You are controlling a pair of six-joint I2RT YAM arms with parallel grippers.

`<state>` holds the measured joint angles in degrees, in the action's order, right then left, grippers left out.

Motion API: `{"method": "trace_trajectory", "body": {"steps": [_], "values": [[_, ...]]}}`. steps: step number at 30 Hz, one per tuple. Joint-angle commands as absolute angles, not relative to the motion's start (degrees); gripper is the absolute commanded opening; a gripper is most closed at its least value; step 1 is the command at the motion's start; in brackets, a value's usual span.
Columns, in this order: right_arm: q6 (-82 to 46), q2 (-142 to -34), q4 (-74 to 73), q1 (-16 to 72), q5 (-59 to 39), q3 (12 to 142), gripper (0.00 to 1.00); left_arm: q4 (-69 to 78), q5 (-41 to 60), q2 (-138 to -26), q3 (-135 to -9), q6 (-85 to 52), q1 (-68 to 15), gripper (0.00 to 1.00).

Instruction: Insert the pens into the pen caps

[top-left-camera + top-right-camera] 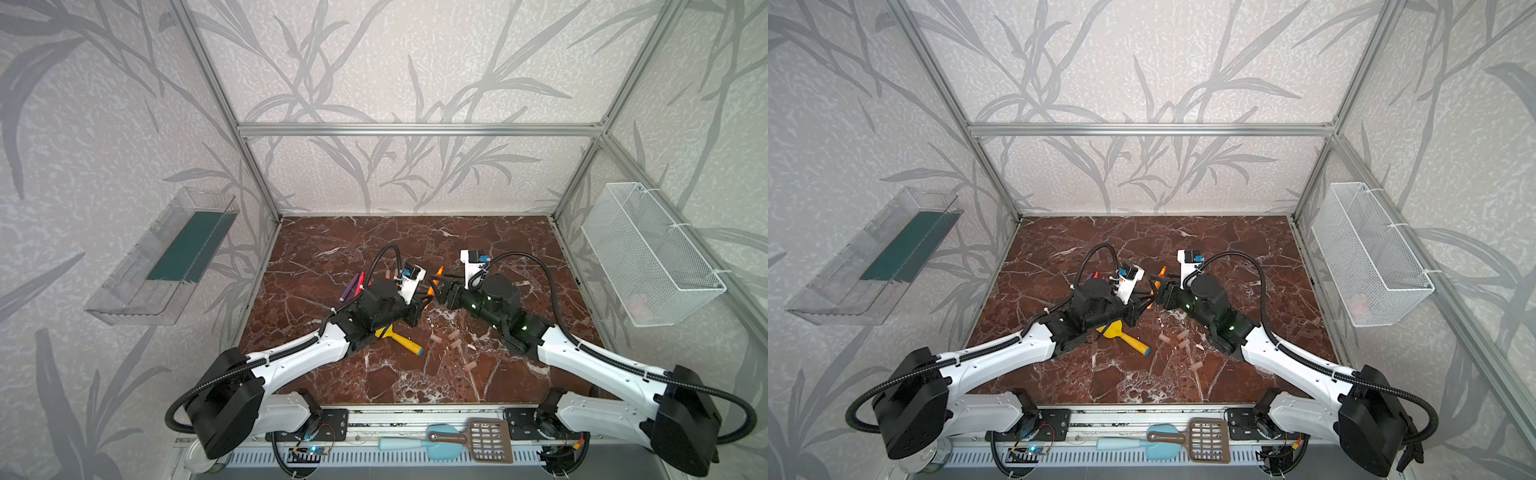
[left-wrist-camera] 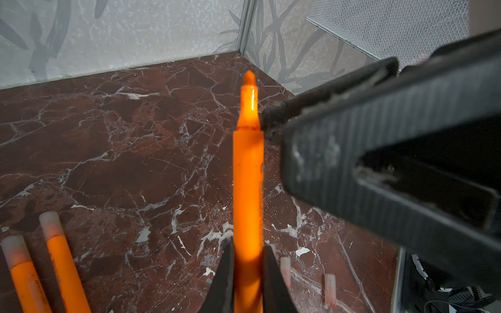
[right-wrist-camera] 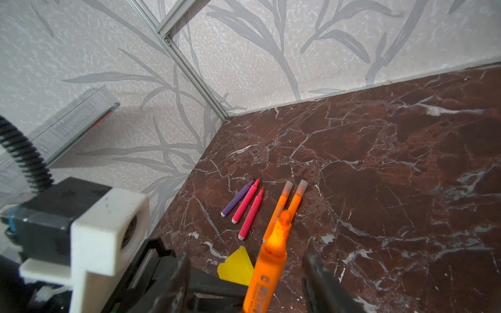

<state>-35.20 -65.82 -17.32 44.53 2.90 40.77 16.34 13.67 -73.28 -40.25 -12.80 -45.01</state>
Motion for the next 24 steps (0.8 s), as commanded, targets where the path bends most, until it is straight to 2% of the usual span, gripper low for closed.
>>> {"method": "trace_trajectory", "body": {"steps": [1,9,11,17,20,24], "values": [[-35.4,-66.2,-18.4,44.7,3.5,42.3,0.61,17.3,14.4,-73.2,-42.1,-10.4,-45.7,0.0],[-35.9,-68.1,-18.5,44.7,3.4,43.2,0.57,16.8,14.5,-72.7,-42.3,-9.2,-46.8,0.0],[-35.9,-68.3,-18.5,44.7,3.4,43.3,0.5,16.8,14.5,-72.8,-42.4,-9.2,-46.9,0.0],[-36.1,-68.7,-18.3,44.7,3.0,43.8,0.2,16.6,14.6,-72.7,-42.5,-8.9,-47.2,0.0],[-36.1,-68.9,-18.1,44.7,2.8,43.9,0.12,16.5,14.4,-72.4,-42.4,-8.8,-47.2,0.01],[-38.0,-68.8,-18.2,44.7,1.7,43.8,0.04,16.5,13.5,-72.3,-42.3,-8.7,-47.2,0.19]]}}
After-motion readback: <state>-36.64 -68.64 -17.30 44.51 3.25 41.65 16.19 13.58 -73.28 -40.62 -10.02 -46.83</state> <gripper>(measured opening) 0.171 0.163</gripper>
